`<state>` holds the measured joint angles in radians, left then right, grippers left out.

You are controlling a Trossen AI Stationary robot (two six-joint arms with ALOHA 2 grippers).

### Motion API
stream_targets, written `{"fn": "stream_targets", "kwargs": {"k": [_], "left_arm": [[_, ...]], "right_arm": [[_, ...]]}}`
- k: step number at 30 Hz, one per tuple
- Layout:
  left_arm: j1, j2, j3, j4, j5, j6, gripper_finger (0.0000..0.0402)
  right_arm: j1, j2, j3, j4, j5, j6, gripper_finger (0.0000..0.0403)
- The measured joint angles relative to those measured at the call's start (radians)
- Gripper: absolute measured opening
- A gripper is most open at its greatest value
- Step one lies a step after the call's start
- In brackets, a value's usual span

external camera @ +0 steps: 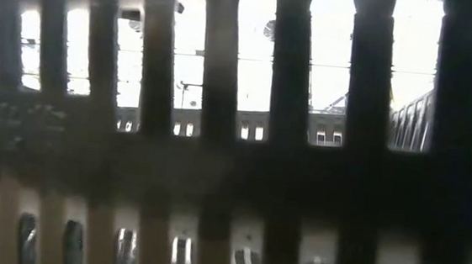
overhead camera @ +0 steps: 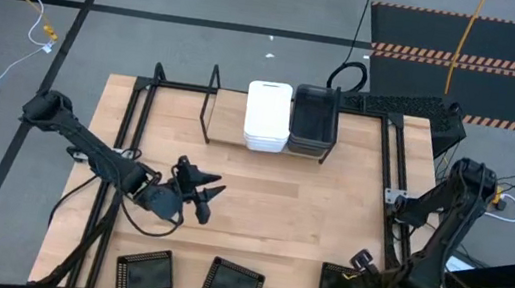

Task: Stack baskets on shelf by color
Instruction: Put the right black bin on the shelf

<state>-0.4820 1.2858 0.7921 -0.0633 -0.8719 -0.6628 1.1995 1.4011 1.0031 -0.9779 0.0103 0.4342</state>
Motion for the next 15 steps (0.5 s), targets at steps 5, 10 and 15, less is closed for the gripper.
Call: {"fn": "stream_targets", "kwargs": {"k": [5,10,15], "left_arm": [[0.0,0.001,0.0,-0.016,0.0,-0.027,0.0147],[-0.003,0.038,0.0,-0.008,0.0,-0.093,0.0147],[-0.007,0.085,-0.001,0.016,0.007,-0.162,0.0147]], "right_arm": [[-0.019,0.001,-0.001,0.007,-0.008,-0.107,0.0107],[-0.047,0.001,-0.007,-0.024,0.159,-0.186,0.0107],[-0.099,0.0,-0.007,0.076,0.177,-0.468,0.0107]]}}
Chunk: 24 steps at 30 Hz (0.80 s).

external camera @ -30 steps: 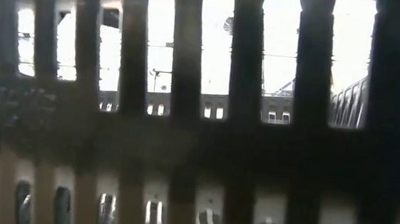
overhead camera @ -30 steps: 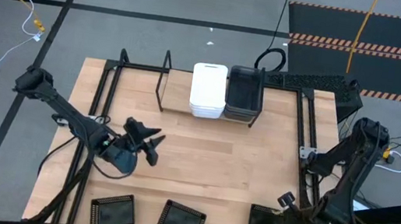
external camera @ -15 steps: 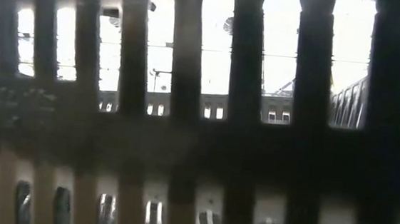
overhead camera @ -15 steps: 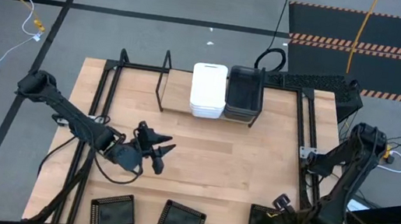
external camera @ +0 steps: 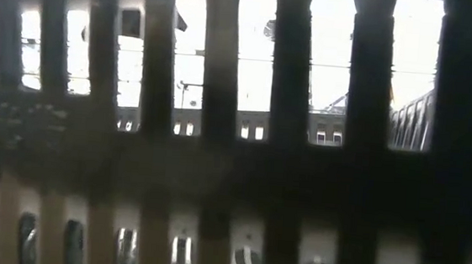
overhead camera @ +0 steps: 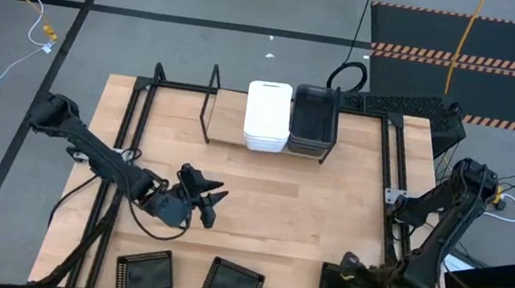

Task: Stack baskets on shelf by color
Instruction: Put the right black bin on the shelf

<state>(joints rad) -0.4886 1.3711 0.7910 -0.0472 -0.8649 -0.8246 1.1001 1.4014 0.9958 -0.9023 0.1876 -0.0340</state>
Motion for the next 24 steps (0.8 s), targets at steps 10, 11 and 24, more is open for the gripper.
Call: {"fn": "stream_targets", "kwargs": {"k": [10,11,24], "left_arm": [[-0.045,0.094,0.001,0.158,0.001,-0.023,0.0147],[-0.051,0.111,0.001,0.192,0.0,-0.011,0.0147],[-0.127,0.201,0.001,0.314,-0.052,0.029,0.0147]], "right_arm": [[-0.115,0.0,0.0,0.077,0.016,-0.555,0.011],[-0.122,0.0,0.0,0.048,0.017,-0.627,0.0112],[-0.142,0.124,0.002,-0.063,0.025,-1.284,0.0172]]}}
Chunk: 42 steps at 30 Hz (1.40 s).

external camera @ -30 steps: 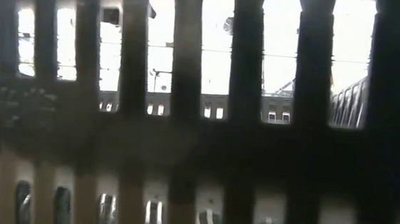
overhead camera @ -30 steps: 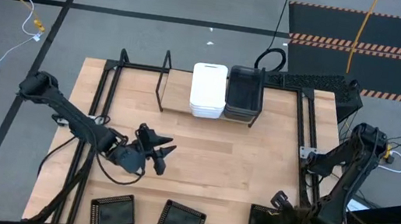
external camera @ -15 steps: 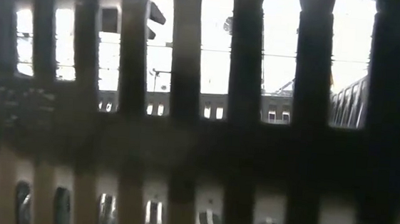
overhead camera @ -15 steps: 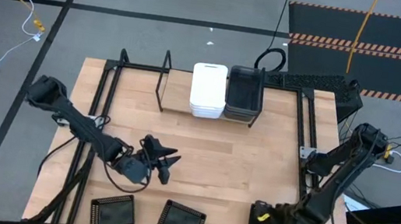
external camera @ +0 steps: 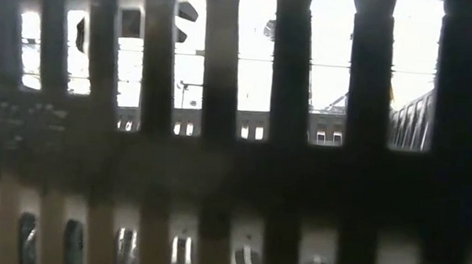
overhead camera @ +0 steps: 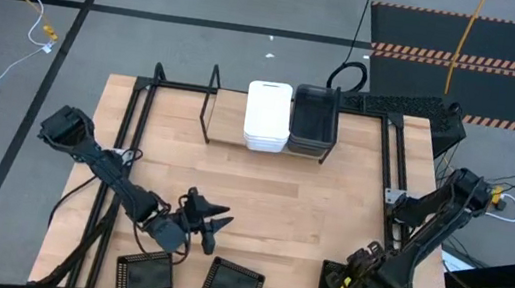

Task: Stack baskets on shelf by color
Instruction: Put the right black bin on the shelf

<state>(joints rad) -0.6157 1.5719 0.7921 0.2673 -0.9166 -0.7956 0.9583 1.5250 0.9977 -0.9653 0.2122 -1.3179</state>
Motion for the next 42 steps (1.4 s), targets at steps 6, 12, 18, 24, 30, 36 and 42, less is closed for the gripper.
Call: {"fn": "stream_targets", "kwargs": {"k": [6,12,18,24,30,36,42], "left_arm": [[-0.006,0.0,0.0,0.016,-0.01,0.035,0.0147],[0.0,0.0,0.0,0.018,-0.011,0.07,0.0147],[0.008,-0.04,0.0,-0.001,-0.011,0.188,0.0147],[0.024,-0.154,0.0,-0.029,-0.011,0.394,0.0147],[0.034,-0.202,0.0,-0.029,-0.011,0.499,0.0147],[0.03,-0.201,0.0,-0.073,0.013,0.484,0.0147],[0.018,-0.2,0.0,-0.17,0.027,0.411,0.0147]], "right_arm": [[0.005,0.023,-0.021,0.057,0.063,-0.026,0.0181],[-0.037,0.023,-0.07,0.119,0.072,0.099,0.0071],[-0.082,-0.054,-0.069,0.054,0.098,0.221,0.0009],[-0.267,-0.231,-0.069,0.098,0.123,0.195,0.0004],[-0.568,-0.211,-0.068,0.326,0.047,0.166,0.0002],[-0.742,0.011,-0.065,0.576,-0.035,0.022,0.0001],[-0.811,0.192,0.032,0.657,-0.04,-0.184,0.0001]]}}
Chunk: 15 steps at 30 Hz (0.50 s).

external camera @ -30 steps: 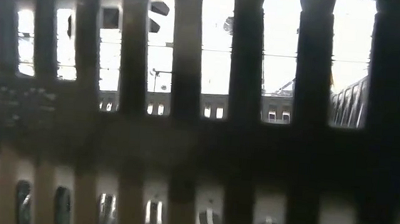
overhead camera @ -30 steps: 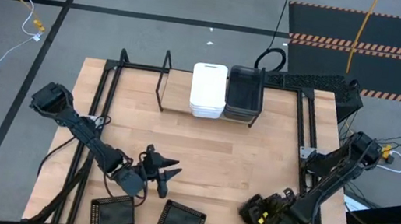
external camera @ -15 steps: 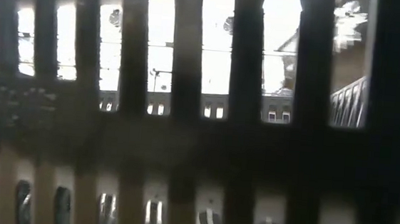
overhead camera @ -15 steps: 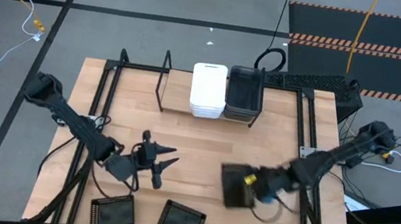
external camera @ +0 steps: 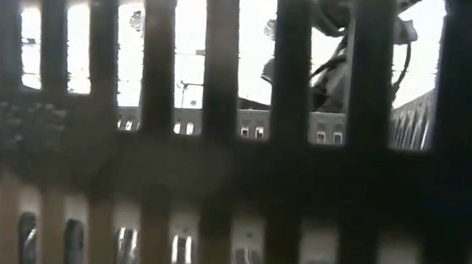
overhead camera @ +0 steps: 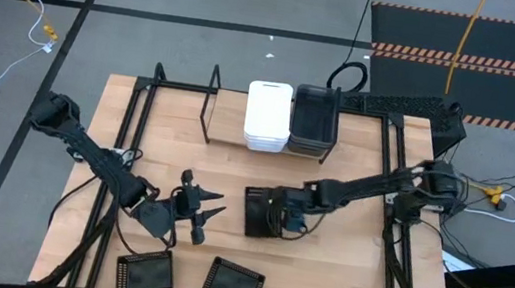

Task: Stack baskets on shelf by color
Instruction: Put the right black bin on the shelf

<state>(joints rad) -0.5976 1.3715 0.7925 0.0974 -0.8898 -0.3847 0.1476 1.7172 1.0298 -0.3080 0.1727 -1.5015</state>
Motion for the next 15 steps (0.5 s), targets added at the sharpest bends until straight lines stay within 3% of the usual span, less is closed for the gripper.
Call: {"fn": "stream_targets", "kwargs": {"k": [8,15], "left_arm": [[-0.007,0.0,0.0,-0.053,0.0,0.009,0.0147],[-0.01,-0.022,0.0,-0.073,-0.041,0.02,0.0147]], "right_arm": [[-0.015,0.0,0.071,0.002,0.035,-0.039,0.0002],[-0.033,-0.056,0.101,0.217,0.12,-0.295,0.0003]]}}
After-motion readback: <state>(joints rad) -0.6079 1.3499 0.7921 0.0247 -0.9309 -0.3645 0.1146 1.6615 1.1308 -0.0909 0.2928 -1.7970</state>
